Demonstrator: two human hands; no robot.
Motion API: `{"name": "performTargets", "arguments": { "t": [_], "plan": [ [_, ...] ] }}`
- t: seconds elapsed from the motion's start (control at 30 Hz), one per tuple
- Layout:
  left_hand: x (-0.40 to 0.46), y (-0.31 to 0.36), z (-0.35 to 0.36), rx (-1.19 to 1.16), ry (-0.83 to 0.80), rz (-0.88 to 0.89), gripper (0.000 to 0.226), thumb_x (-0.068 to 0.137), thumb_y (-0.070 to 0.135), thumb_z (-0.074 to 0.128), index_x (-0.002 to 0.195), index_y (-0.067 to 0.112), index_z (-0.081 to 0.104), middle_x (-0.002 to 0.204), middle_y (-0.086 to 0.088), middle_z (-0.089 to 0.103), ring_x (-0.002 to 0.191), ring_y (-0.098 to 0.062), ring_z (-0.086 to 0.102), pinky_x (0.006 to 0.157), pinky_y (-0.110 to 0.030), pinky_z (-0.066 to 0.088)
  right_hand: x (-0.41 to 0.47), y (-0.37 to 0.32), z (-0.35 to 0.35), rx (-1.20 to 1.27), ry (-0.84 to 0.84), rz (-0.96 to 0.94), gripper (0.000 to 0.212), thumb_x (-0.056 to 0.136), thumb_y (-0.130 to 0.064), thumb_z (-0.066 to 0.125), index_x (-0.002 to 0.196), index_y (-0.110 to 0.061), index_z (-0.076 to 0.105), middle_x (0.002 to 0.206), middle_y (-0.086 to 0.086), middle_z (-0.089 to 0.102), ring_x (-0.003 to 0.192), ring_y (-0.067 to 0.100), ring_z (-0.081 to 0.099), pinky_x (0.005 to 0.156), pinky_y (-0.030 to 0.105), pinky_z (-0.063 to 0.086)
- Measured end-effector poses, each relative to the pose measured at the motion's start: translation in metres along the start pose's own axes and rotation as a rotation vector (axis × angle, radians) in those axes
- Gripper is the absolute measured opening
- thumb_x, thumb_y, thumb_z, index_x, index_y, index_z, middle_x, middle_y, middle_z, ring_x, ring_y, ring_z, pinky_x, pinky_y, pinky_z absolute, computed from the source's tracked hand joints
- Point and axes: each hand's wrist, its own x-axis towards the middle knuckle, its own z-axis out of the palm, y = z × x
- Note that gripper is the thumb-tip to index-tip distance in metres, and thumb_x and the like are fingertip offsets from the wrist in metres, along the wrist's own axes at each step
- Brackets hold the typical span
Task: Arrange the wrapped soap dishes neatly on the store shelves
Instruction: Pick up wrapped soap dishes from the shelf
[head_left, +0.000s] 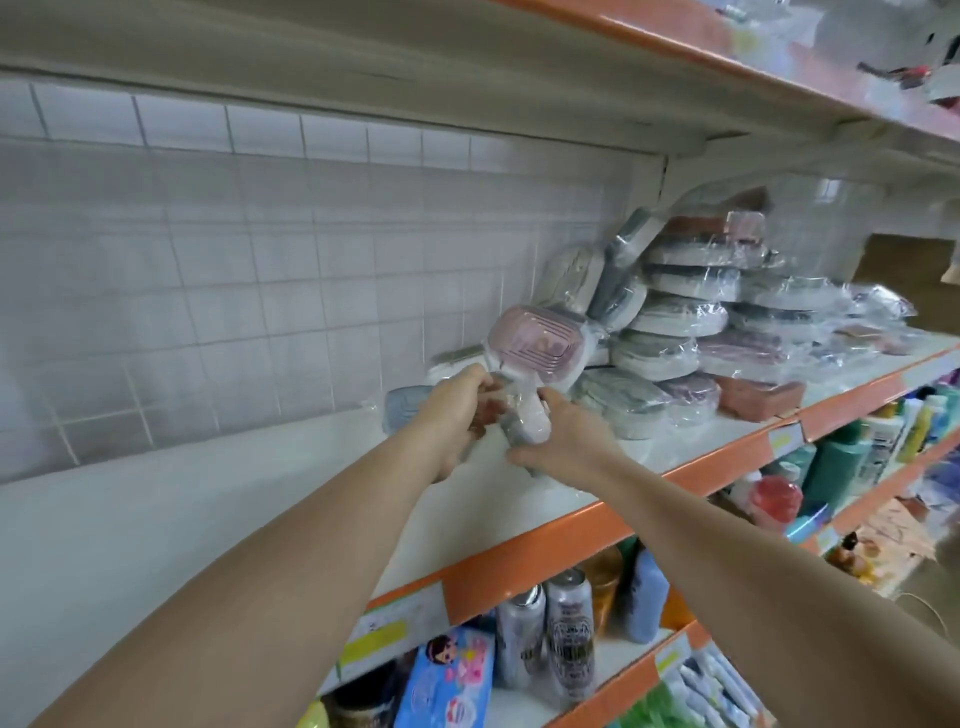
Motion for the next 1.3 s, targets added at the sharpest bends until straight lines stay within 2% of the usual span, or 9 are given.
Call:
{"name": "performTargets", "arguments": {
  "t": [0.07,0.13,0.2,0.3,0.5,0.6,0.77,1.03,1.3],
  "plan": [
    [0.009,0.002,0.000,0.166,0.107,0.136,0.020,0.090,0.014,0.044,0.079,0.018,0.060,0.078,-0.003,0.064,0.078,-0.020,0.060,0.072,-0.028,0.042,0.006,0.001,-0.001,0.071,0.118,-0.024,0.060,0.078,-0.039,0.062,0.128,-0.018,0.039,0.089,0.002,0.065,0.074,0.018,0.059,0.055,0.026,0.043],
    [0.025,-0.002,-0.012,0.631,0.266,0.264,0.020,0.090,0.018,0.047,0.104,0.020,0.061,0.110,-0.008,0.060,0.108,-0.027,0.056,0.089,-0.031,0.041,0.013,0.003,-0.006,0.251,0.171,-0.034,0.055,0.079,-0.037,0.060,0.127,-0.014,0.042,0.075,-0.001,0.061,0.069,0.016,0.057,0.053,0.026,0.041],
    [0.039,-0.014,-0.026,1.018,0.279,0.211,0.042,0.090,0.027,0.050,0.132,0.026,0.046,0.134,-0.010,0.045,0.126,-0.030,0.040,0.102,-0.034,0.035,0.020,0.006,-0.013,0.497,0.178,-0.003,0.061,0.081,-0.032,0.061,0.135,-0.016,0.037,0.080,-0.003,0.057,0.071,0.013,0.055,0.051,0.024,0.039],
    [0.048,-0.045,-0.030,1.256,0.211,0.115,0.059,0.088,0.044,0.050,0.142,0.036,0.027,0.150,-0.008,0.023,0.139,-0.031,0.016,0.111,-0.045,0.024,0.027,0.022,-0.014,0.644,0.131,0.078,0.074,0.084,-0.025,0.061,0.146,-0.022,0.020,0.109,0.001,0.055,0.090,0.019,0.057,0.069,0.031,0.050],
    [0.039,-0.056,-0.023,1.315,0.409,0.180,0.050,0.090,0.043,0.051,0.136,0.034,0.037,0.141,-0.008,0.029,0.132,-0.030,0.023,0.099,-0.044,0.033,0.037,0.050,-0.002,-0.042,0.010,-0.026,0.058,0.088,-0.040,0.054,0.135,-0.010,0.040,0.136,0.015,0.033,0.114,0.029,0.047,0.094,0.036,0.045],
    [0.031,-0.058,-0.025,1.324,0.496,0.181,0.041,0.090,0.042,0.052,0.129,0.033,0.042,0.134,-0.007,0.035,0.125,-0.029,0.030,0.095,-0.042,0.035,0.034,0.045,0.000,-0.033,-0.030,-0.300,0.052,0.090,-0.039,0.055,0.137,-0.021,0.042,0.143,0.006,0.029,0.125,0.026,0.040,0.099,0.033,0.037],
    [0.008,-0.061,-0.048,1.316,0.594,0.160,0.040,0.087,0.039,0.054,0.125,0.031,0.044,0.130,-0.007,0.037,0.121,-0.029,0.033,0.092,-0.040,0.036,0.027,0.028,0.006,-0.260,-0.372,-0.552,0.079,0.081,-0.055,0.061,0.146,-0.029,0.025,0.151,-0.001,0.021,0.137,0.024,0.022,0.110,0.034,0.024],
    [-0.051,-0.062,-0.133,1.447,0.752,0.018,0.041,0.090,0.042,0.049,0.129,0.031,0.043,0.134,-0.008,0.039,0.123,-0.029,0.038,0.099,-0.040,0.032,0.024,-0.043,0.055,-0.452,-0.200,-0.747,0.058,0.084,-0.051,0.056,0.133,-0.021,0.045,0.133,0.006,0.041,0.124,0.024,0.035,0.100,0.029,0.028],
    [-0.093,-0.061,-0.250,1.458,0.699,-0.042,0.046,0.094,0.026,0.042,0.140,0.029,0.037,0.138,-0.007,0.037,0.125,-0.027,0.039,0.102,-0.034,0.035,0.008,-0.161,0.148,-0.329,-0.245,-0.882,0.053,0.090,-0.028,0.051,0.140,-0.018,0.036,0.139,0.006,0.042,0.131,0.027,0.028,0.106,0.028,0.025]
  ]
}}
